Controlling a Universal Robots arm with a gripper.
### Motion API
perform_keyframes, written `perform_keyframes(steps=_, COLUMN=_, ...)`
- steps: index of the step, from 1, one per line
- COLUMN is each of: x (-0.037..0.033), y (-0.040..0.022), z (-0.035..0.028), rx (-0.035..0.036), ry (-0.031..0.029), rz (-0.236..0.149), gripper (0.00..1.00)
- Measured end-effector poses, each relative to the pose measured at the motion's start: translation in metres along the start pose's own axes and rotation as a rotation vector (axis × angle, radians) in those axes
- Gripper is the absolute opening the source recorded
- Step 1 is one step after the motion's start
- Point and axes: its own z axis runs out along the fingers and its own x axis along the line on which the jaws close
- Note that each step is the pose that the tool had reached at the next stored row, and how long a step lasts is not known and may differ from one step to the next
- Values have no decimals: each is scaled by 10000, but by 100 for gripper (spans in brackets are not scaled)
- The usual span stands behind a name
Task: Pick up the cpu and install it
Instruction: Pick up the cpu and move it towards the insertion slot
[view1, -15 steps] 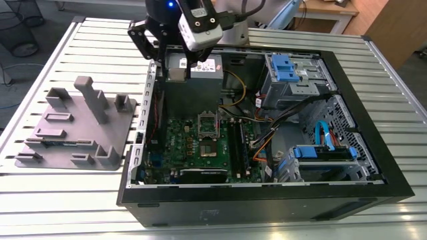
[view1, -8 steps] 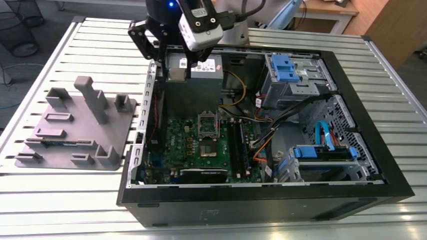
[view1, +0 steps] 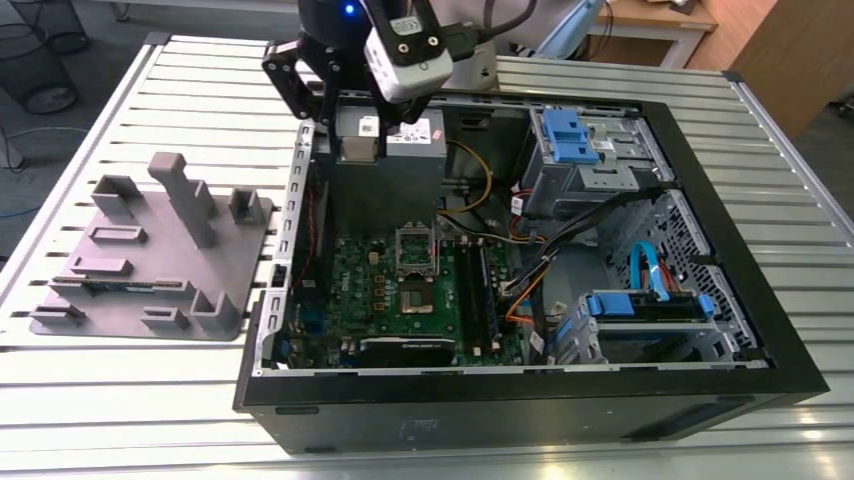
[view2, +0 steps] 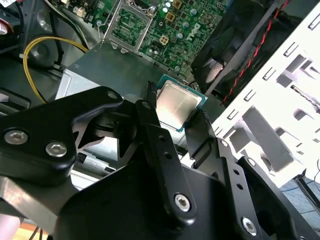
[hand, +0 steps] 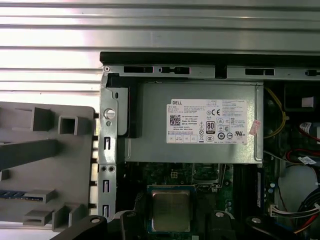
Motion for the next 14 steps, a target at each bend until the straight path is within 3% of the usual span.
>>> perform_keyframes(steps=14, x=-280, y=0, z=-2, rx=0, ry=-1, rz=-1, gripper=47)
